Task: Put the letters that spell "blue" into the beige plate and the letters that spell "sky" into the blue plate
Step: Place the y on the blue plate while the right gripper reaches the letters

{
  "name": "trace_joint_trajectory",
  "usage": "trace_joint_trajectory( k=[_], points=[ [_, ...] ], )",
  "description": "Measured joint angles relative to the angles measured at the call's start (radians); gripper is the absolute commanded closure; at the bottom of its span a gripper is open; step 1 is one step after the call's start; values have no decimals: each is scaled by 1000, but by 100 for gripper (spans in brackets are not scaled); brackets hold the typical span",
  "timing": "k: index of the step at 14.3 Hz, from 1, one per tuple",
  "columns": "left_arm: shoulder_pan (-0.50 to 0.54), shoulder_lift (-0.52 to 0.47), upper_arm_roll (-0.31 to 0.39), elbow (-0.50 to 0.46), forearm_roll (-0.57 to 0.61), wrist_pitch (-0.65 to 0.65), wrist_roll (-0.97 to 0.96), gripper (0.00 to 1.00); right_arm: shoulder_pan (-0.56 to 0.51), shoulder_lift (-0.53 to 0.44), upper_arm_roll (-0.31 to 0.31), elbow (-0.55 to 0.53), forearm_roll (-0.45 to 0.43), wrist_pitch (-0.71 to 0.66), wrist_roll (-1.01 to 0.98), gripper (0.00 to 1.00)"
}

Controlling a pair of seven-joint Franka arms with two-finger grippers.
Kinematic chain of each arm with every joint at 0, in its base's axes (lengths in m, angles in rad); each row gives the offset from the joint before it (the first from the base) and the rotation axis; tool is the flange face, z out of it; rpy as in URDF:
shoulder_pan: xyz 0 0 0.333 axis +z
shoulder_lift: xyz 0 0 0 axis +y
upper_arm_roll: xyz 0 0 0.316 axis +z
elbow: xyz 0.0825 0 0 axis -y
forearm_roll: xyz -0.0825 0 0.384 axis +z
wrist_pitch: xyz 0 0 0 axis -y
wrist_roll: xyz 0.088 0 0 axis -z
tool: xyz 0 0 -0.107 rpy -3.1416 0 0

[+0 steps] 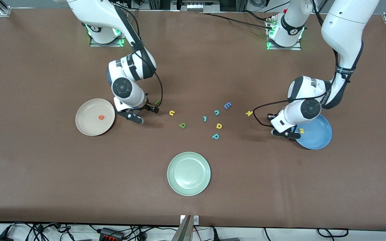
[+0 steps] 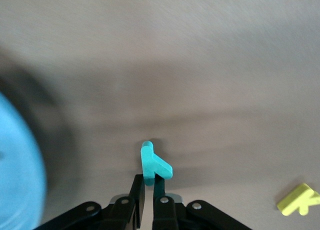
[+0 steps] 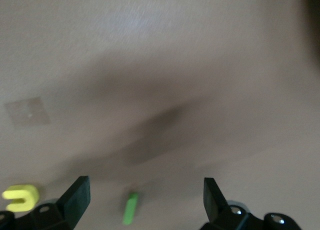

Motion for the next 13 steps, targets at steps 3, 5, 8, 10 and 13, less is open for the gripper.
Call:
trace_joint_trajectory(
  k=[3, 5, 8, 10, 13],
  points=[
    [10, -6, 0, 119, 0, -197, 2, 87, 30, 4, 0, -1, 2, 15, 90, 6],
    [18, -13, 1, 222, 1, -324, 29, 87, 37, 20, 0, -3, 39, 42, 107, 8],
    [86, -10, 6, 276, 9, -369, 133, 87, 47, 47, 0, -3, 70, 63, 115, 23],
    [132, 0, 7, 276, 79, -369, 170, 87, 56, 50, 0, -3, 70, 64, 121, 32],
    [165, 25, 7, 275, 126, -369, 176, 66, 75, 49, 0, -4, 70, 64, 126, 42]
  ],
)
